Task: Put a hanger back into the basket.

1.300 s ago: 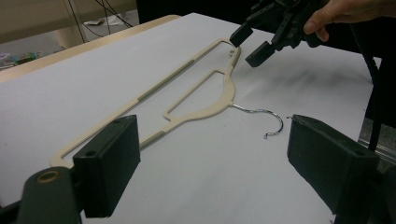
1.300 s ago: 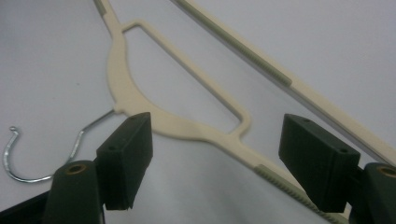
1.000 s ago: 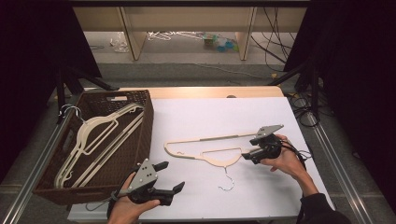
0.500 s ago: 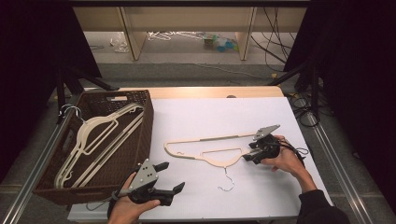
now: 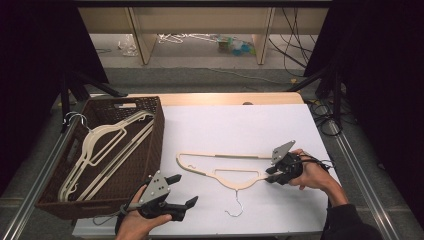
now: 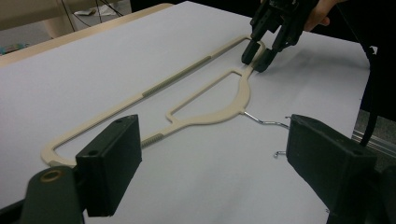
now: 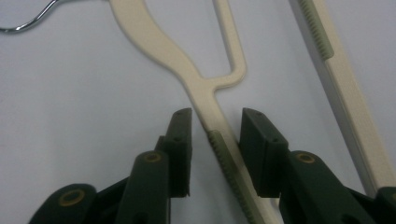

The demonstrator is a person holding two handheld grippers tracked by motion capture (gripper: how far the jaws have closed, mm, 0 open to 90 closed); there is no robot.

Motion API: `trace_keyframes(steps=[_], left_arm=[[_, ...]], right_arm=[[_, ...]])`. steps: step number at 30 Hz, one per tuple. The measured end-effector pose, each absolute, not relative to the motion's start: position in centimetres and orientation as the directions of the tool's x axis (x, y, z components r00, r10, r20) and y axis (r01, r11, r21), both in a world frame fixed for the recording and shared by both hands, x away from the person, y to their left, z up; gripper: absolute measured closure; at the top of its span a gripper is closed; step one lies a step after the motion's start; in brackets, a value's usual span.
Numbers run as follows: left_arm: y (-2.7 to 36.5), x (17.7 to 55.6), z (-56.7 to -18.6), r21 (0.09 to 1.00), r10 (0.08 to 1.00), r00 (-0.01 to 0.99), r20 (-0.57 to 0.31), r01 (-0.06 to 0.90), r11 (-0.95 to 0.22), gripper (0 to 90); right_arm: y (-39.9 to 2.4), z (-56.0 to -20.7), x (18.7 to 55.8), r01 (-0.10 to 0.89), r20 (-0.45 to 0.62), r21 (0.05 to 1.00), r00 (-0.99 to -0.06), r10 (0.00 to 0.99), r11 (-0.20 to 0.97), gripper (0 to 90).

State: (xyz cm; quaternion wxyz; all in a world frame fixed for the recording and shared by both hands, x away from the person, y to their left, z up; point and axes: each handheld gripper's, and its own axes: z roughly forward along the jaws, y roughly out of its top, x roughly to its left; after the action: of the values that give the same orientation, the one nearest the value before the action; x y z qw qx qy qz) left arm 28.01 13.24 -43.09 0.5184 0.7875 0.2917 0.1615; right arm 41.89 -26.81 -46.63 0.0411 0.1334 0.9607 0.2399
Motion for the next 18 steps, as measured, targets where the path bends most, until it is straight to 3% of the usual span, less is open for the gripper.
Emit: trace_keyframes(steps=[8, 18], left_arm=[[13.2, 28.0, -43.2, 0.906, 0.629, 0.776, -0.044, 0.296, -0.302, 18.2], [13.1, 28.0, -43.2, 0.905, 0.627, 0.777, -0.050, 0.301, -0.300, 18.5]], right_arm=[[-26.4, -46.5, 40.5, 0.146, 0.020, 0.442, -0.988, 0.153, 0.885, 69.4], [-26.0, -46.4, 40.1, 0.123, 0.013, 0.428, -0.991, 0.131, 0.895, 77.3]])
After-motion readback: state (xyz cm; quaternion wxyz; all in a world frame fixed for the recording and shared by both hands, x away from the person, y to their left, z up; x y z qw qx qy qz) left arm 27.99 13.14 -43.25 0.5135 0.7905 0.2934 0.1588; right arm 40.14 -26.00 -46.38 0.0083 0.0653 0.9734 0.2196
